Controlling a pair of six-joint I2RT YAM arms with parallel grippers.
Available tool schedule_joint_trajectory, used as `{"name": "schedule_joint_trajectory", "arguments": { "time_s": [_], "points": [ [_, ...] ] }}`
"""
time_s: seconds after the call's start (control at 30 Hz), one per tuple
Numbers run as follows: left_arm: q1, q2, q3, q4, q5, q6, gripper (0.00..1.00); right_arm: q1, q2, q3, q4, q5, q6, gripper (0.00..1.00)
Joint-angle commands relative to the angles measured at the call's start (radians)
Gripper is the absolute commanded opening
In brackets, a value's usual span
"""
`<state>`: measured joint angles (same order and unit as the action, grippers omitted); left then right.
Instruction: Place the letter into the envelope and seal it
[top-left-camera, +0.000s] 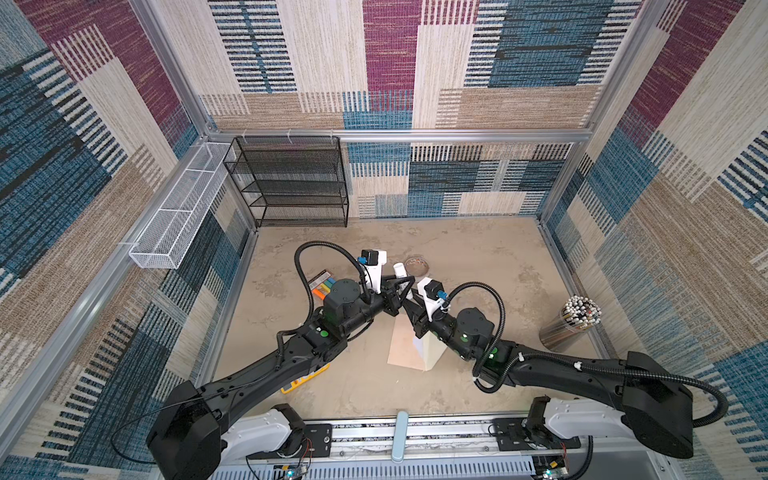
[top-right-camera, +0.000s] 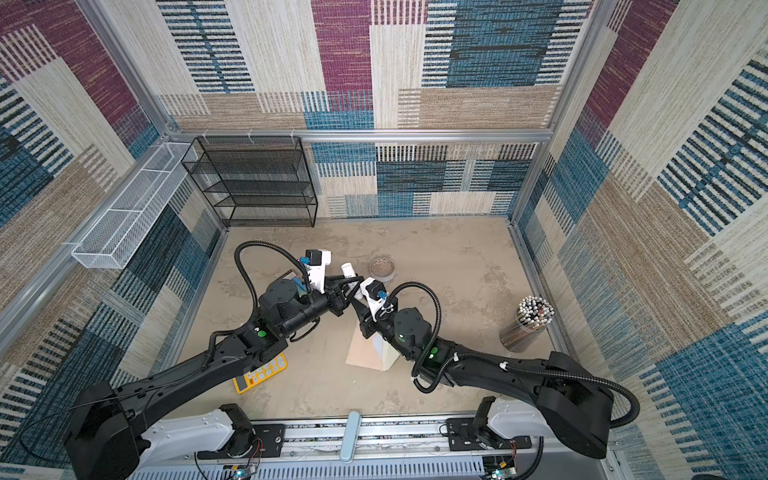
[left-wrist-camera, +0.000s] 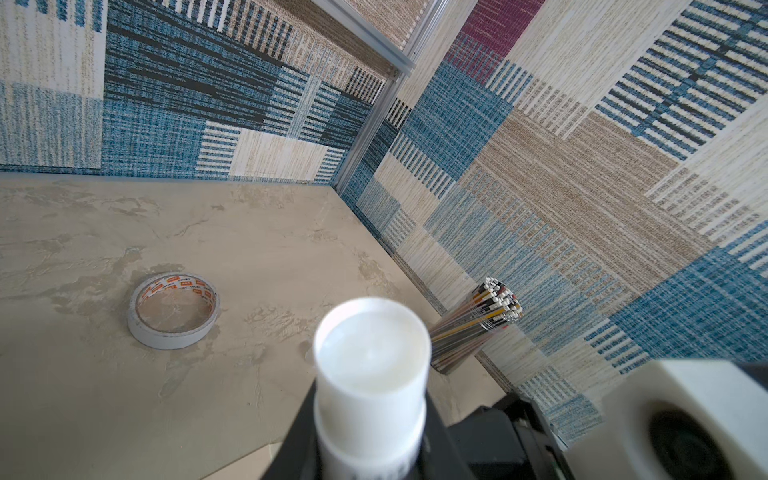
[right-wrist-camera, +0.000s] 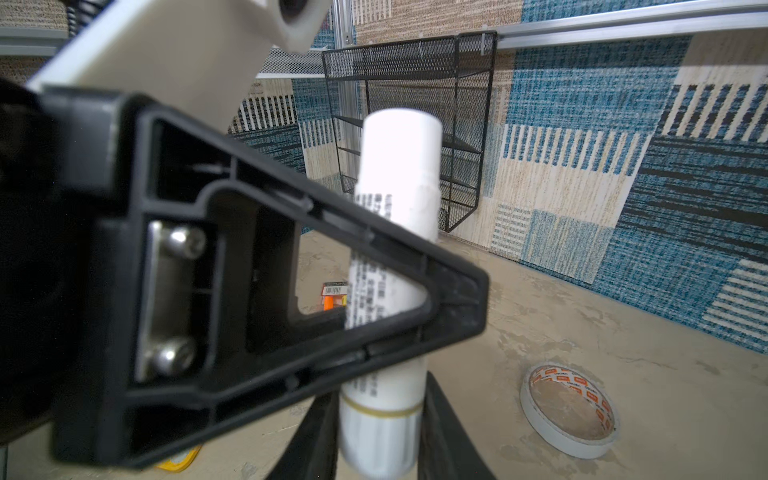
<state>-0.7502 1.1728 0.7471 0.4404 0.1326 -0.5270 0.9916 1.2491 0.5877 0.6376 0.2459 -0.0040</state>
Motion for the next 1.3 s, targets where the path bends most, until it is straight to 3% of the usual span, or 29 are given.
{"name": "schedule_joint_trajectory", "arguments": {
  "time_s": [0.0,0.23,0.33,0.5,0.8,1.13,1.27],
  "points": [
    [0.001,0.005,0.003,0.022,0.005,-0.008,0.03,0.001,0.002,0.010,0.025,0.005,-0.004,0.25],
    [0.017,0.028,0.008,0.022,0.068,-0.032,0.02,0.003,-0.016,0.020,0.002,-0.024,-0.006,0.14],
    [0.039,0.031,-0.003,0.022,0.132,-0.054,0.02,0.003,-0.040,0.024,-0.020,-0.049,-0.005,0.14],
    [0.052,0.008,-0.043,0.028,0.126,-0.062,0.03,0.003,-0.055,0.030,-0.060,-0.049,0.001,0.39],
    [0.052,-0.001,-0.041,0.047,0.098,-0.051,0.03,0.011,-0.016,0.044,-0.059,-0.092,0.014,0.45],
    [0.053,0.002,-0.039,0.058,0.104,-0.056,0.02,0.014,0.007,0.057,-0.052,-0.042,0.015,0.26],
    [0.052,0.007,-0.040,0.064,0.114,-0.062,0.02,0.013,0.019,0.063,-0.055,-0.036,0.017,0.26]
  ]
}}
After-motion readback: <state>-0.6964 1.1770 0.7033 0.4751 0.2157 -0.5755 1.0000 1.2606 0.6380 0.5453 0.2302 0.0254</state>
